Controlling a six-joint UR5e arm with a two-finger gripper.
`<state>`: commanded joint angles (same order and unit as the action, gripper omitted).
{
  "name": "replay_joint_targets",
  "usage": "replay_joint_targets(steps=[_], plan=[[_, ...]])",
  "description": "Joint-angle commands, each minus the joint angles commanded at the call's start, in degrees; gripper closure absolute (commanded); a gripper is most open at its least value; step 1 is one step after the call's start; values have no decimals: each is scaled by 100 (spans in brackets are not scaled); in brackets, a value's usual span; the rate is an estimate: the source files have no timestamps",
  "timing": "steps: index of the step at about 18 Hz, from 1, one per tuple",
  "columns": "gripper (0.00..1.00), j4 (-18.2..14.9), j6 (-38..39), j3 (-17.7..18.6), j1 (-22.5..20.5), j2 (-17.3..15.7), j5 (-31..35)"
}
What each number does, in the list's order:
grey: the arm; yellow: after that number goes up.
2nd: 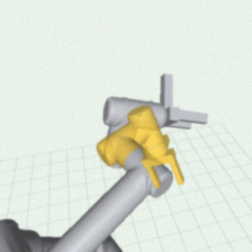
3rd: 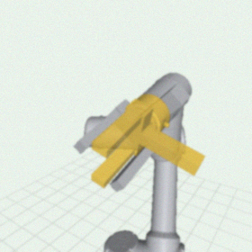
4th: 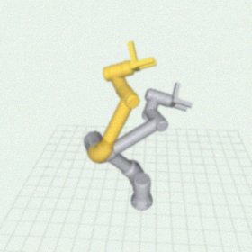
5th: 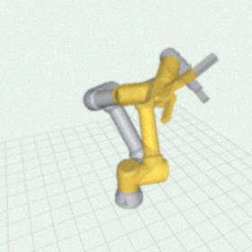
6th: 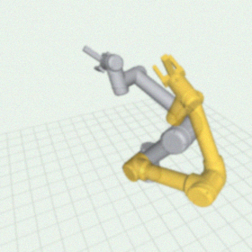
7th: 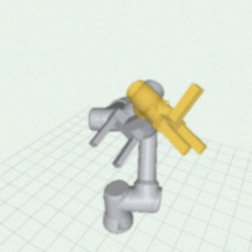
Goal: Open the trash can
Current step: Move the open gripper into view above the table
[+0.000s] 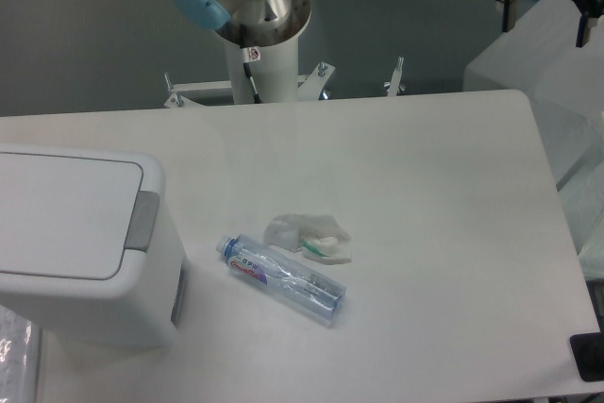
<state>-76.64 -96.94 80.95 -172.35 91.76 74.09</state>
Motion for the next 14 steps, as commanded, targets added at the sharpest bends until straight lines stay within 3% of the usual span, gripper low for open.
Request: replay_joint_targets(steps=[6, 10, 14], plan=[[0, -9, 323, -35, 236, 35, -53], [0, 26, 1596, -263, 746, 298, -44], [0, 351, 3001, -308, 1325, 518, -53]])
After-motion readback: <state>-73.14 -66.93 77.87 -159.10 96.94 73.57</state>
